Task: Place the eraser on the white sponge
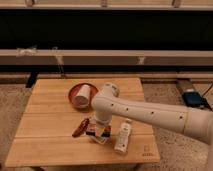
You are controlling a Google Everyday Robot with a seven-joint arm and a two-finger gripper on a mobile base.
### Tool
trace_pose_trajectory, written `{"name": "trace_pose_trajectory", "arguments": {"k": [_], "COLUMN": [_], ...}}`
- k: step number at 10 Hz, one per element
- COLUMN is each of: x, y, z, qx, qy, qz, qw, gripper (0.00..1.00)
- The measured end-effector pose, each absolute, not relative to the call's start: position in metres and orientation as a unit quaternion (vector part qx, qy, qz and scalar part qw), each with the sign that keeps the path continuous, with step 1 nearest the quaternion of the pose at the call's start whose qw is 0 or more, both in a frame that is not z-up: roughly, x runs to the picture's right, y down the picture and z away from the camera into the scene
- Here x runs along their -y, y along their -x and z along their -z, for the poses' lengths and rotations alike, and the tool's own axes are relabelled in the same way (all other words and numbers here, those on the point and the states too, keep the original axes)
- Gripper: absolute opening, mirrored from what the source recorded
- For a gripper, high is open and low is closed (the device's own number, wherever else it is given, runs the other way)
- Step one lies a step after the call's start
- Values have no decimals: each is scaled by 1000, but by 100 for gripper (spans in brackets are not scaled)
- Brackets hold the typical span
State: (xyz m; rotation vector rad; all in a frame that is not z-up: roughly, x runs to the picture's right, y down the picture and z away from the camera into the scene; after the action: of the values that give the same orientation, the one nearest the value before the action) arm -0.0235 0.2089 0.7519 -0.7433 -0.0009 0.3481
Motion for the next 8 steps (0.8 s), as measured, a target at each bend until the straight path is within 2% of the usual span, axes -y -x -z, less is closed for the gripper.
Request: {"name": "trace_pose_trajectory", "arguments": {"k": [2,5,6,8], "x": [-214,-214,-214,-213], "y": [25,29,29,32], "z": [-756,-764,-765,-768], "qx": [1,5,5,7], "qy": [368,367,367,367], "qz": [-169,-168,-168,-165], "qw": [914,915,915,915], "gripper": [40,72,78,80]}}
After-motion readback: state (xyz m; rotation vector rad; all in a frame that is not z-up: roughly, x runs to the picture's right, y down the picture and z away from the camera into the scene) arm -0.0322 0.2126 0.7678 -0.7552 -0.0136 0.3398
